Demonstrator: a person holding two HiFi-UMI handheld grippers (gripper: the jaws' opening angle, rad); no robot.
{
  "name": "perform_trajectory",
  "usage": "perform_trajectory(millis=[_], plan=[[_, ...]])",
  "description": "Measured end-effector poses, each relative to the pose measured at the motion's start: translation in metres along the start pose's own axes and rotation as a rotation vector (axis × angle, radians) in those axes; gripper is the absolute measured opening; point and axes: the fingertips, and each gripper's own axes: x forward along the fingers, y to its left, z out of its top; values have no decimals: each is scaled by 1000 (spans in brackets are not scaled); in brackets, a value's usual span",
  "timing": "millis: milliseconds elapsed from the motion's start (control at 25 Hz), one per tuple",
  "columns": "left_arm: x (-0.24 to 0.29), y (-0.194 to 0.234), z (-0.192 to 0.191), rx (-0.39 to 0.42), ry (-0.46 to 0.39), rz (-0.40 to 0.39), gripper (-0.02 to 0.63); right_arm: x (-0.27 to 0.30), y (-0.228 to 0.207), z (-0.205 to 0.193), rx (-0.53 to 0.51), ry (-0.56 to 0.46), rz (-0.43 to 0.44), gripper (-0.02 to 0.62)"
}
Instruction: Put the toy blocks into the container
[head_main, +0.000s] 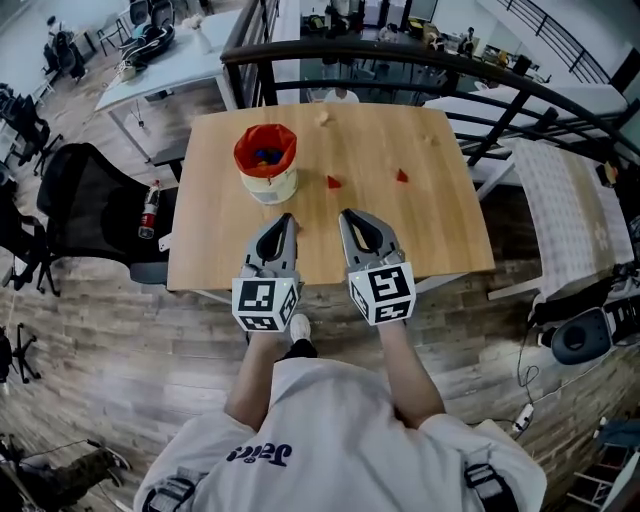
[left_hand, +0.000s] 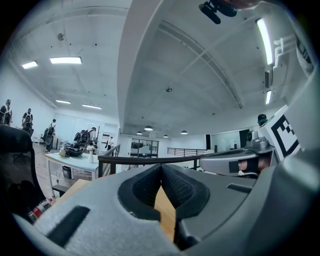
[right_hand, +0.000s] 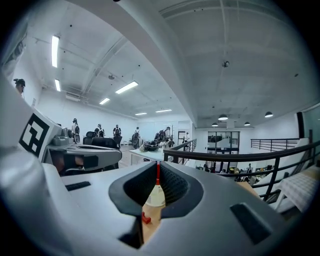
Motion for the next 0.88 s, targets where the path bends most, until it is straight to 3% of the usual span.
perform_trajectory(millis=[320,480,640,880], plan=[[22,66,-6,-6,11,1,14,72,12,-1,-18,32,9,14],[21,96,-17,-20,25,23,14,98,34,-9,-70,85,97,14],[14,121,-42,-62,67,47,14,115,64,-40,-152,183,198,14],[22,137,-78,-96,120,49,14,137,70,-100,-180,359,255,14]])
